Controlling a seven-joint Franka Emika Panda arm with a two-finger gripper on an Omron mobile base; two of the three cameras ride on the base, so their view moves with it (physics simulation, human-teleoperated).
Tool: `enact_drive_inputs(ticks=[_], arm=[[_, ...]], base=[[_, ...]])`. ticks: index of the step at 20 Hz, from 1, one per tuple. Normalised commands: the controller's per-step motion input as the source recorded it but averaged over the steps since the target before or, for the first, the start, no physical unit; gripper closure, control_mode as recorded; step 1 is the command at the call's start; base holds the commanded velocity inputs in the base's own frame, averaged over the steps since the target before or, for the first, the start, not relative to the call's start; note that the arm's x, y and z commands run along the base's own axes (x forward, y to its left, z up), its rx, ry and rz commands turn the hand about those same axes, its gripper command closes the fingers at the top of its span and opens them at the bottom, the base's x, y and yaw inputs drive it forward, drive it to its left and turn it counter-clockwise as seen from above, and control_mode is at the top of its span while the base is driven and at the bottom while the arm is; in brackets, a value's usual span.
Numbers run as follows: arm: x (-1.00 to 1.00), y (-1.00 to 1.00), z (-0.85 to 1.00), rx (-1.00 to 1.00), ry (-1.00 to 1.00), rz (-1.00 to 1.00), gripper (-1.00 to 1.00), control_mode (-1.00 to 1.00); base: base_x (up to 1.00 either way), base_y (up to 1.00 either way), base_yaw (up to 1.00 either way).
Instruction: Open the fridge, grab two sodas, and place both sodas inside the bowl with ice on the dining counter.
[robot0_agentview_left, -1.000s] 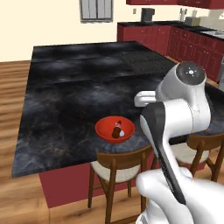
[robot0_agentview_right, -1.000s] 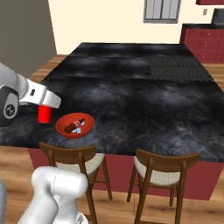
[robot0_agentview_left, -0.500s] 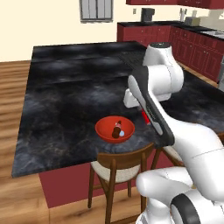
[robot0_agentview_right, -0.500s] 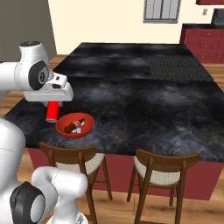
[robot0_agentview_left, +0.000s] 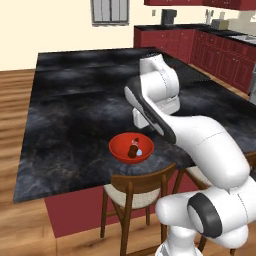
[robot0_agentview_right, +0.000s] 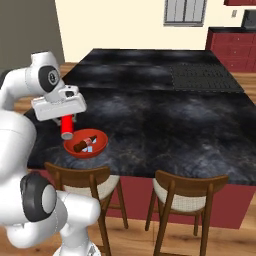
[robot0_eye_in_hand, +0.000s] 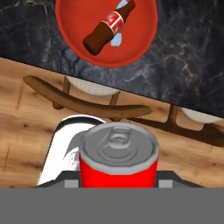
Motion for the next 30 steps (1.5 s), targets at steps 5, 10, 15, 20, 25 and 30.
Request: enact_drive_inputs(ticks=[5,10,15,20,25,30], arm=[[0.16,0.0,-0.35,0.0,-0.09,0.13,1.0,-1.0],[0.33,0.0,-0.22,0.0,-0.01,0.11,1.0,-1.0],[0.39,0.0,-0.23,0.02,0.0,0.11,1.0,-1.0],[0.45,0.0,-0.31,0.02,0.02,0.1,1.0,-1.0],[0.43,0.04,-0.39,0.01,0.01,0.09,1.0,-1.0],[0.45,0.05,-0.35,0.02,0.0,0.07,1.0,-1.0]], base=[[0.0,0.0,0.0],[0.0,0.0,0.0],[0.0,0.0,0.0],[0.0,0.0,0.0],[0.0,0.0,0.0],[0.0,0.0,0.0]])
